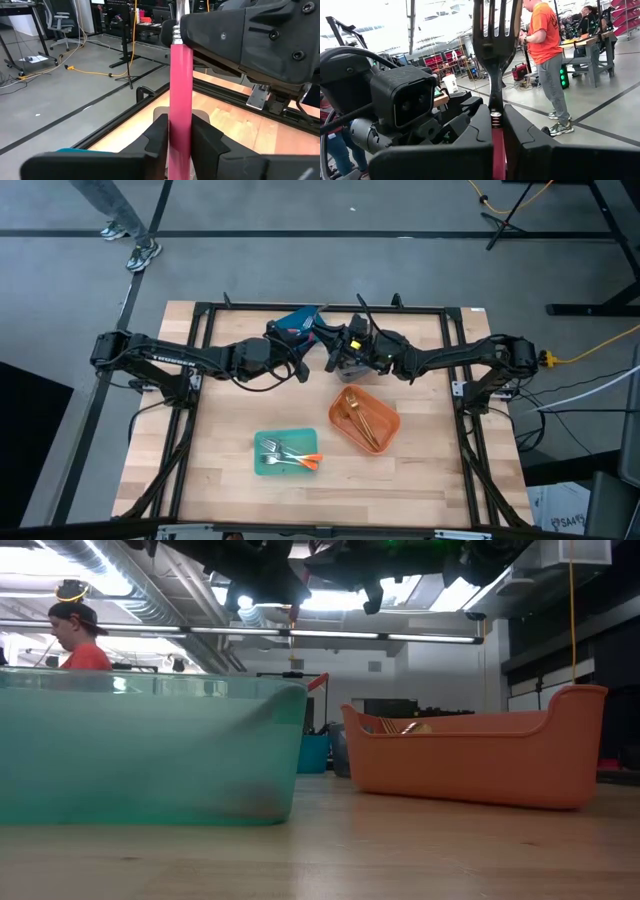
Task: Sort silverware by color (type)
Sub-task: Put the pink fork into the top left blue bin
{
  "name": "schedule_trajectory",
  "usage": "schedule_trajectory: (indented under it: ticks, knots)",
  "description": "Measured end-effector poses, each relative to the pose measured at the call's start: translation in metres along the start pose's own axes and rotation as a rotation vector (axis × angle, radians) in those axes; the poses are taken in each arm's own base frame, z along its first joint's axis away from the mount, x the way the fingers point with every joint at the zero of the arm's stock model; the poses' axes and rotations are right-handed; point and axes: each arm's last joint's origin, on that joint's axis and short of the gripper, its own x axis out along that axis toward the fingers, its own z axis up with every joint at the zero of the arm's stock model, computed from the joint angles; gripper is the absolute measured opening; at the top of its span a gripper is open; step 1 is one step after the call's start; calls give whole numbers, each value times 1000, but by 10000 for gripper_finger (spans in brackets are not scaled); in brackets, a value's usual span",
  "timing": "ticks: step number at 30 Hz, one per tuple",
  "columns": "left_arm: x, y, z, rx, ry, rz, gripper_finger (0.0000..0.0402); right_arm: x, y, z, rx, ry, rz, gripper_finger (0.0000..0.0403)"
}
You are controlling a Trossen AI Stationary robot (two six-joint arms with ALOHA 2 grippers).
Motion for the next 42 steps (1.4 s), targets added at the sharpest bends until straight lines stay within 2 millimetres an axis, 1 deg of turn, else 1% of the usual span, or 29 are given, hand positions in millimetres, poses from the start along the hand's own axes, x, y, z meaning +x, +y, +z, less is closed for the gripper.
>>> schedule_trajectory:
  ticks: [5, 13, 32, 34, 37, 42]
  knots:
    - [0, 0, 0, 0, 0, 3, 41, 0, 0, 0, 0, 0, -2, 1]
    - [0, 0, 0, 1, 1, 3, 34, 0, 0, -1, -2, 6, -2, 5]
    - [0, 0, -1, 4, 4, 8, 33, -1, -1, -2, -26, 38, -3, 107]
    - [0, 1, -1, 4, 4, 12, 33, -3, -1, -1, -69, 70, -11, 114]
    - [0, 2, -2, 15, 17, 29, 32, -9, -2, 6, -127, 125, -45, 117]
    - [6, 13, -7, 47, 74, 76, 32, -27, -7, 15, -215, 267, -132, 117]
